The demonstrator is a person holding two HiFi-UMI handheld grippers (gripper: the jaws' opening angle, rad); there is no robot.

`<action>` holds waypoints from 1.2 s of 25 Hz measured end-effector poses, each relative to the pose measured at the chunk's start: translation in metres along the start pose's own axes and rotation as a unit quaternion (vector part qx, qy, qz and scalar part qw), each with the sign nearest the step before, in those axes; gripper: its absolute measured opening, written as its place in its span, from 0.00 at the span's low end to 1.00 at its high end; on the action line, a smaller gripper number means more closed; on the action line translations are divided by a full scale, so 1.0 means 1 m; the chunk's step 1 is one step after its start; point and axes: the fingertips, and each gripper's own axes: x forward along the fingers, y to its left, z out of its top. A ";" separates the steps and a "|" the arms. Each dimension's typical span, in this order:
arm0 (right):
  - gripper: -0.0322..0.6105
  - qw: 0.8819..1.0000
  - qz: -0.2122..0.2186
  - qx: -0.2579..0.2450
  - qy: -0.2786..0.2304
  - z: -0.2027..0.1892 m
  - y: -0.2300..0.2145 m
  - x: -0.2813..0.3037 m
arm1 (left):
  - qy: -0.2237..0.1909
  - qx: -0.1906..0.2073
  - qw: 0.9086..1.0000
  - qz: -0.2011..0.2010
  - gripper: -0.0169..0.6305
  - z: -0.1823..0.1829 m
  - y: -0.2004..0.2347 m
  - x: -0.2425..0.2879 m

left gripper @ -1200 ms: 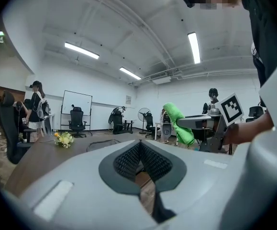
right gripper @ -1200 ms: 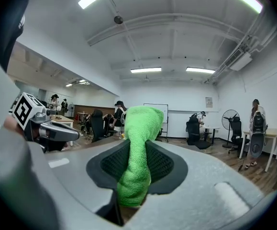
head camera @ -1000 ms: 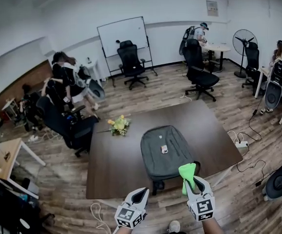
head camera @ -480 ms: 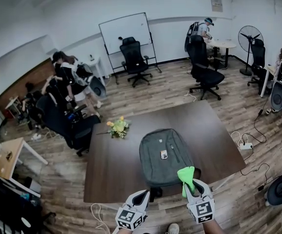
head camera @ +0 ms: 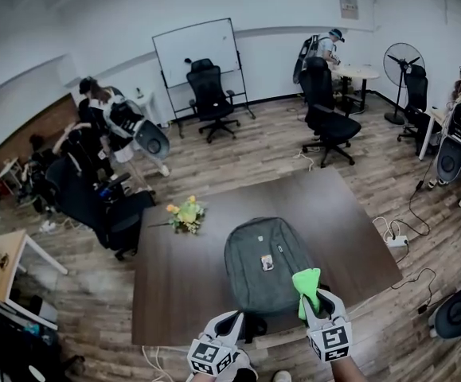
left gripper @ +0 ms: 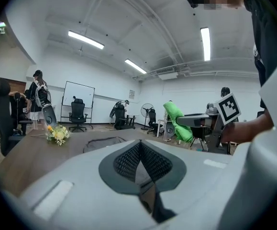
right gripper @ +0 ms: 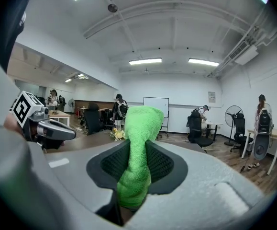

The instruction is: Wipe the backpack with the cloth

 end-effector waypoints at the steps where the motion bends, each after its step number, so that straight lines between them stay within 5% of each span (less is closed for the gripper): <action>1: 0.20 1.000 -0.002 0.000 0.000 0.003 -0.001 0.008 | -0.002 -0.001 1.000 -0.007 0.06 0.002 0.005 0.005; 9: 0.21 0.999 -0.022 -0.010 -0.023 0.052 0.000 0.081 | -0.022 0.010 0.999 -0.035 0.06 0.033 0.070 0.038; 14: 0.21 0.998 -0.001 0.059 0.004 0.046 0.013 0.117 | -0.029 -0.001 0.999 -0.037 0.06 0.041 0.106 0.049; 30: 0.21 0.998 -0.005 0.052 0.021 0.047 -0.002 0.181 | -0.028 -0.014 0.999 -0.020 0.06 0.040 0.164 0.077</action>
